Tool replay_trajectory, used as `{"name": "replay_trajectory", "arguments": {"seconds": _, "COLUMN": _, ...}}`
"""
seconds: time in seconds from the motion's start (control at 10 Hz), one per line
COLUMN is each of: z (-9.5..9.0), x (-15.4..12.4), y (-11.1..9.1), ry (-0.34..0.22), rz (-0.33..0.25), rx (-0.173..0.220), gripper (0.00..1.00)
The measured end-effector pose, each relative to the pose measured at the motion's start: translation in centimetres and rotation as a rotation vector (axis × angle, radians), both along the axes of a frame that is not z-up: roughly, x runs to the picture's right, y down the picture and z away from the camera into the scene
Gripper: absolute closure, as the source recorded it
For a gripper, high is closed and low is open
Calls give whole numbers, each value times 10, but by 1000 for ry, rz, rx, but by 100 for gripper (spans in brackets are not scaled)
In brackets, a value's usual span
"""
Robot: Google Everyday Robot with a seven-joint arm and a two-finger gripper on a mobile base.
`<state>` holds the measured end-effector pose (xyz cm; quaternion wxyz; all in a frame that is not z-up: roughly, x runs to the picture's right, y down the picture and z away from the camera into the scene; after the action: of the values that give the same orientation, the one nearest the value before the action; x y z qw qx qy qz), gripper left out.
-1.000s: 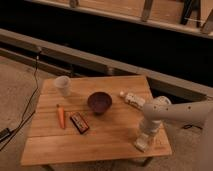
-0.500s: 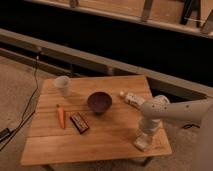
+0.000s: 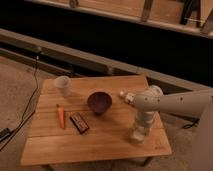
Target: Place the white sponge in the ceramic bowl
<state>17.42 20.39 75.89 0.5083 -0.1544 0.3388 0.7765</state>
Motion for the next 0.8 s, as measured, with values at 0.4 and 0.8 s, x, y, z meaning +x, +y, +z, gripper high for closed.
{"name": "replay_trajectory", "arguments": {"seconds": 0.4, "z": -7, "x": -62, "y": -51, "ry": -115, "rz": -166, "rx": 47, "gripper": 100}}
{"name": "replay_trajectory", "arguments": {"seconds": 0.8, "z": 13, "x": -118, "y": -84, "ry": -224, "rz": -262, "rx": 74, "gripper": 100}}
